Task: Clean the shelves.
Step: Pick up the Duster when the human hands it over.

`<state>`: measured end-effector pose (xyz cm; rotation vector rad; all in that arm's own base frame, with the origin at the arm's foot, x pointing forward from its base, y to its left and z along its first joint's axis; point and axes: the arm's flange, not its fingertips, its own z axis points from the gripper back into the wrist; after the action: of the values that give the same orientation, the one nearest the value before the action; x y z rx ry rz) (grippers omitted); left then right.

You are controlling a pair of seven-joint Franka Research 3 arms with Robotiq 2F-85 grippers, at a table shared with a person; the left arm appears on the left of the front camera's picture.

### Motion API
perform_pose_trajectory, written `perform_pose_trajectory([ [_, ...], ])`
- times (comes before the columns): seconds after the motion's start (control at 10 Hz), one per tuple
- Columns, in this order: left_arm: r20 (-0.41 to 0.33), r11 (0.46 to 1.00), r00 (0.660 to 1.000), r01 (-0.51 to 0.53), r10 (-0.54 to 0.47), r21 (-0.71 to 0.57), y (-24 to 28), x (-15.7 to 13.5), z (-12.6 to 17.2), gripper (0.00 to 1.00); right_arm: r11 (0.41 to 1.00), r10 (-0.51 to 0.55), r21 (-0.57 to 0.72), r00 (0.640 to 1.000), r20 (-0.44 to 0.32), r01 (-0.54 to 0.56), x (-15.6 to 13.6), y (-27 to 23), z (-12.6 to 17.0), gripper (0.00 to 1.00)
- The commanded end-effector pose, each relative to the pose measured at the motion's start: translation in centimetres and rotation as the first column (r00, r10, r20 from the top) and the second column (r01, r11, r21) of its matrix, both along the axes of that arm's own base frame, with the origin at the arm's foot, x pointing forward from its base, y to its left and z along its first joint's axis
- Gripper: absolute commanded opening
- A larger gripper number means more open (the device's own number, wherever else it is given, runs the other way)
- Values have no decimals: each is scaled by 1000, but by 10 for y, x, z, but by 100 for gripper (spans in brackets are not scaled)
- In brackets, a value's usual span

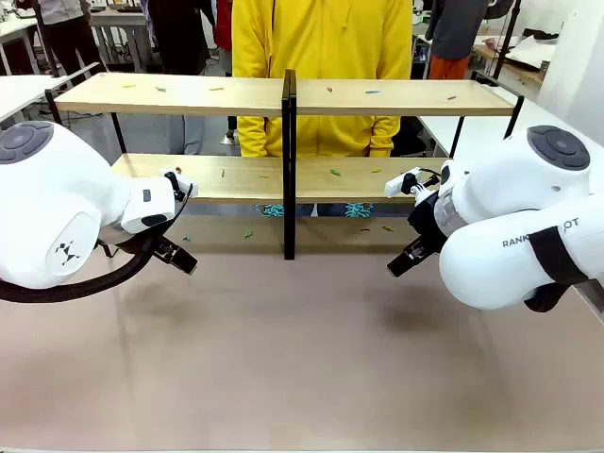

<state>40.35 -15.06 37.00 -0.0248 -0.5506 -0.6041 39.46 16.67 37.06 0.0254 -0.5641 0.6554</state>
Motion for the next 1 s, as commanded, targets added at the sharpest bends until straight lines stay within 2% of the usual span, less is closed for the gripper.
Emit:
perform_pose_trajectory([
  [0.0,0,1000,1000,0,0,0,0,0,0,100,1000,0,0,1000,0,0,0,0,0,100],
  [0.9,0,1000,1000,0,0,0,0,0,0,100,1000,0,0,1000,0,0,0,0,0,100],
])
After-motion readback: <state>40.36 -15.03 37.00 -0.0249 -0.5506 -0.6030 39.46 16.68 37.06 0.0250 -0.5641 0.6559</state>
